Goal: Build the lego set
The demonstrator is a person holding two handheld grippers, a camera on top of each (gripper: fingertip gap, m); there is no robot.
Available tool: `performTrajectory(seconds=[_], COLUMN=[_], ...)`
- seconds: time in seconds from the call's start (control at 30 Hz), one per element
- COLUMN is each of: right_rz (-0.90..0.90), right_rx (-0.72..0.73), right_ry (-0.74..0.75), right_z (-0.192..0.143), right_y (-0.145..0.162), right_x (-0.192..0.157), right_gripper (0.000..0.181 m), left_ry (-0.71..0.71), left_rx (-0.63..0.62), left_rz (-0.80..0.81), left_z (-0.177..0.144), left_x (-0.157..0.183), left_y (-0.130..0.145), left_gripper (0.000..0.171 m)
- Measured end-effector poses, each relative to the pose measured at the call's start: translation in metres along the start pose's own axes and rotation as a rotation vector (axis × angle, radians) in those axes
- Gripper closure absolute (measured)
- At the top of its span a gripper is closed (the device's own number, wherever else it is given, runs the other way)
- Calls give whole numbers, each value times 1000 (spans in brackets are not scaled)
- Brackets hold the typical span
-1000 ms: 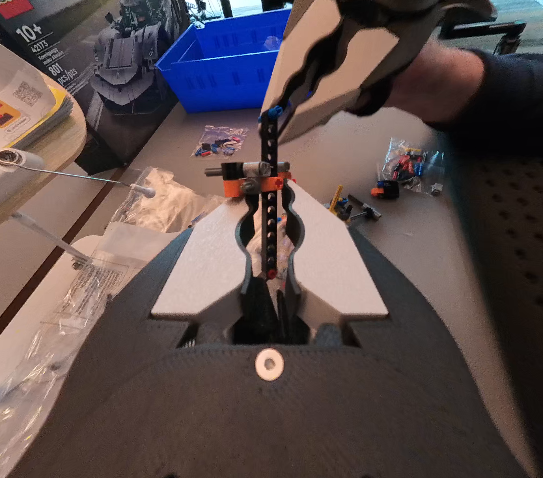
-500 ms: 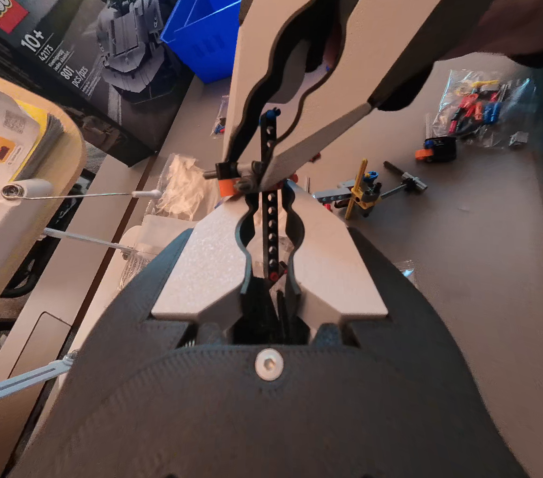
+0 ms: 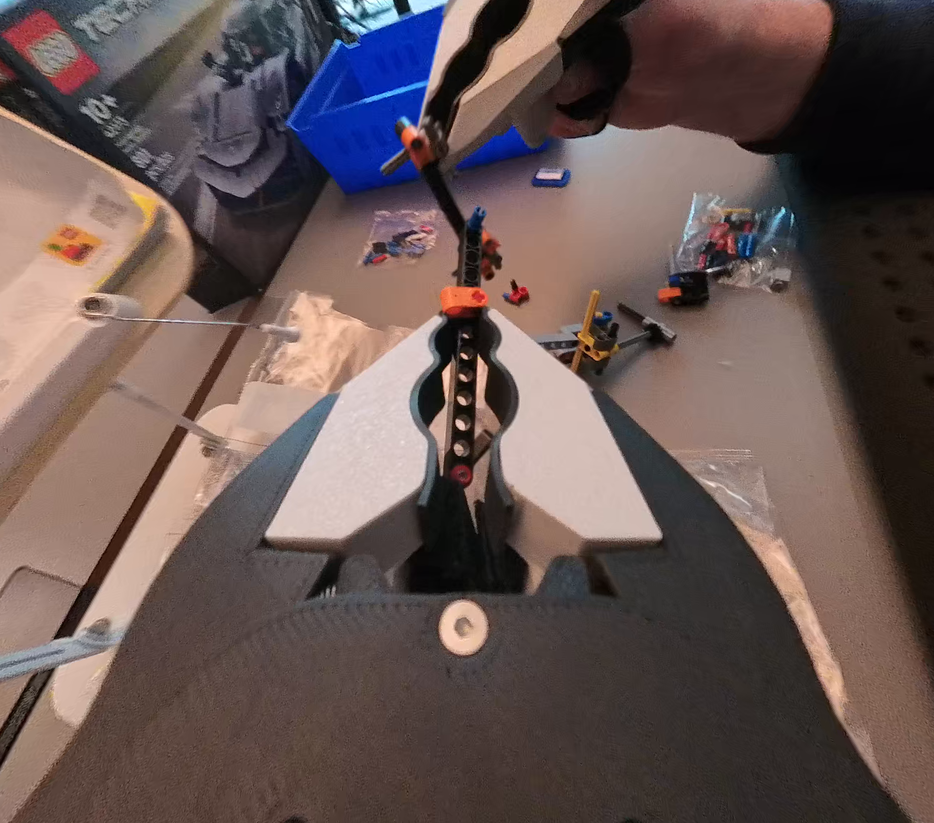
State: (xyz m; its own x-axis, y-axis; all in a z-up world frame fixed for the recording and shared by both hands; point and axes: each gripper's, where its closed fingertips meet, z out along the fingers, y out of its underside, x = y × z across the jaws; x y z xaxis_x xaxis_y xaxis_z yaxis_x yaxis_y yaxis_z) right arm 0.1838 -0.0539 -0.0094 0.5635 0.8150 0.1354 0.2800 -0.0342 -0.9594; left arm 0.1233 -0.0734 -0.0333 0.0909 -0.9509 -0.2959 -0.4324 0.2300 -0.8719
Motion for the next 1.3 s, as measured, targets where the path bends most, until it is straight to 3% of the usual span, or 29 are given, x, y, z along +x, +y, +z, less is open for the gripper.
performTrajectory(seconds=[0.1, 0.33, 0.53, 0.77, 0.87, 0.97, 1.23, 1.3], right_rz=[-36, 49, 63, -210, -345, -374, -203, -188], right_rx=[-22, -81, -183, -191, -231, -265, -199, -203], right_ry=[-100, -236, -317, -213, -157, -169, -257, -245], right_z=[14, 14, 20, 31, 40, 45, 38, 38], right_y=[4, 21, 40, 39, 43, 50, 40, 43], right_x=[-25, -33, -47, -54, -61, -67, -69, -64], right_gripper=[175, 174, 171, 149, 152, 168, 176, 176], left_ry=[53, 79, 51, 64, 78, 66, 97, 106], left_rx=[-37, -48, -158, -157, -143, -173, -83, -99], left_rz=[3, 45, 112, 116, 111, 129, 73, 85], left_z=[13, 13, 19, 21, 23, 26, 20, 20], left_x=[13, 17, 15, 18, 22, 23, 22, 23], left_y=[9, 14, 36, 37, 32, 35, 24, 28], left_gripper=[163, 162, 162, 162, 162, 162, 156, 163])
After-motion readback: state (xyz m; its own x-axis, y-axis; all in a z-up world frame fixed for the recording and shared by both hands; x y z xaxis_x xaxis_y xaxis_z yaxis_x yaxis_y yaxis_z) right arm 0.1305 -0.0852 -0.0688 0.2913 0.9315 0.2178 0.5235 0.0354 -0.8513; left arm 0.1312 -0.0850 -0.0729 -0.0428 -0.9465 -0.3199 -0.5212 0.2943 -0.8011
